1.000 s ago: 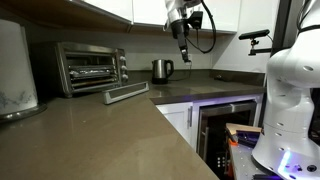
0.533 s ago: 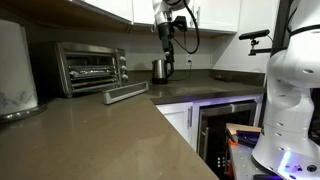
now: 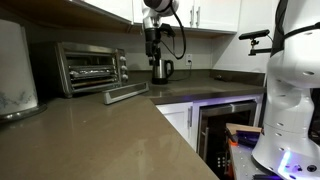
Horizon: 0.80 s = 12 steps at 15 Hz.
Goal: Close the door of the microwave oven.
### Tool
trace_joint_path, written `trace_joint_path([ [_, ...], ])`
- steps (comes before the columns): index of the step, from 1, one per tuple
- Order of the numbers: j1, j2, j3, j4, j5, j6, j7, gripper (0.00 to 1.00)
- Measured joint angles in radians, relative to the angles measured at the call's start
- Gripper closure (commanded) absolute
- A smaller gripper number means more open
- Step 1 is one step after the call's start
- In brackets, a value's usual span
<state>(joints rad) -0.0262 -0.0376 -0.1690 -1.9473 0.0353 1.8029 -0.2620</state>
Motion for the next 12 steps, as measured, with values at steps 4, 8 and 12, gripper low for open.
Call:
trace_joint_path([
  [4,0.000,0.023,0.022,0.003,0.000,0.050,0.041,0.00],
  [8,-0.001,0.023,0.024,0.006,-0.001,0.046,0.041,0.00],
  [12,0.005,0.041,0.067,0.005,-0.021,0.038,0.084,0.00],
])
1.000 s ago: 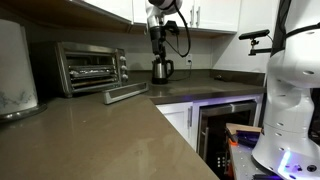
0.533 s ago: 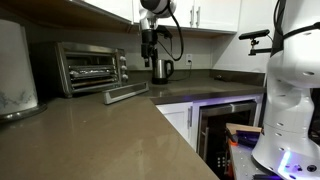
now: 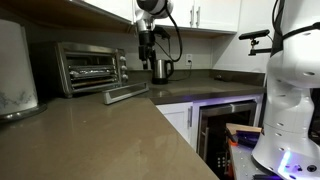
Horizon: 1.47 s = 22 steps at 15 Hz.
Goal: Close the door of the microwave oven.
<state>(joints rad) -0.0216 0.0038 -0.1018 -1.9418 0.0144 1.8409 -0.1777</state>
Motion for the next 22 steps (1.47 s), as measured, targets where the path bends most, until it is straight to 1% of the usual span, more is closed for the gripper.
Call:
trace_joint_path([
  [1,0.002,0.008,0.017,0.000,-0.002,0.002,0.014,0.01],
  [2,0.006,0.015,0.031,0.000,-0.002,0.003,0.030,0.08],
  [3,0.011,0.023,0.043,0.000,-0.002,0.007,0.047,0.08],
  [4,0.015,0.032,0.053,0.000,-0.002,0.013,0.068,0.18],
  [6,0.021,0.051,0.068,0.000,-0.002,0.030,0.107,0.26],
  [7,0.024,0.062,0.071,0.000,-0.002,0.042,0.122,0.37],
  [8,0.026,0.073,0.075,0.000,-0.002,0.054,0.135,0.37],
  [9,0.026,0.084,0.078,0.000,-0.002,0.065,0.148,0.53],
  [11,0.027,0.107,0.084,-0.001,-0.004,0.091,0.173,0.57],
  [12,0.027,0.118,0.086,0.000,-0.008,0.103,0.187,0.73],
  [14,0.028,0.141,0.089,0.000,-0.019,0.129,0.208,0.87],
  [16,0.029,0.163,0.089,0.000,-0.036,0.151,0.227,0.89],
  [17,0.030,0.174,0.089,0.001,-0.044,0.162,0.234,0.88],
  [19,0.034,0.193,0.089,0.002,-0.059,0.182,0.252,0.97],
  [20,0.037,0.202,0.089,0.003,-0.065,0.188,0.260,0.97],
  [21,0.040,0.210,0.090,0.005,-0.069,0.196,0.266,1.00],
  [22,0.043,0.217,0.090,0.005,-0.071,0.206,0.270,0.99],
])
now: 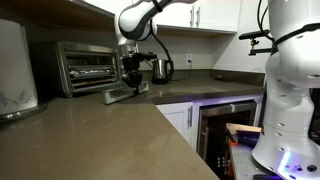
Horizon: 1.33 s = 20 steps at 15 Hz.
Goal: Close the door of the microwave oven.
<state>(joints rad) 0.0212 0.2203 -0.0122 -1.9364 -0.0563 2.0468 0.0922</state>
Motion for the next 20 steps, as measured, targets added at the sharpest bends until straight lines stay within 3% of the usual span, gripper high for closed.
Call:
trace_joint_path([
  [9,0.013,0.050,-0.003,0.037,-0.092,0.032,0.090,0.94],
  [13,0.013,0.058,-0.010,0.048,-0.121,0.054,0.115,0.99],
  [20,0.013,0.090,-0.025,0.069,-0.128,0.098,0.120,1.00],
])
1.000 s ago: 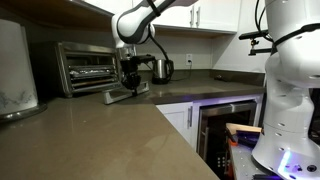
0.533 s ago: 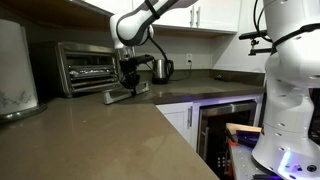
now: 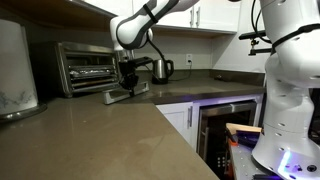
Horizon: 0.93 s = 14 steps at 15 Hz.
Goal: Close the door of the microwave oven.
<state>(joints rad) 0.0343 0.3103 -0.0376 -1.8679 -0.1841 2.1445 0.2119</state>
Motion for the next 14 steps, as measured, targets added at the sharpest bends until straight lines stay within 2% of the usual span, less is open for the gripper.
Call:
trace_joint_path([
  [6,0.008,0.000,-0.004,0.000,-0.010,-0.001,0.027,1.00],
  [14,0.040,0.000,-0.020,-0.001,-0.103,-0.014,0.139,1.00],
])
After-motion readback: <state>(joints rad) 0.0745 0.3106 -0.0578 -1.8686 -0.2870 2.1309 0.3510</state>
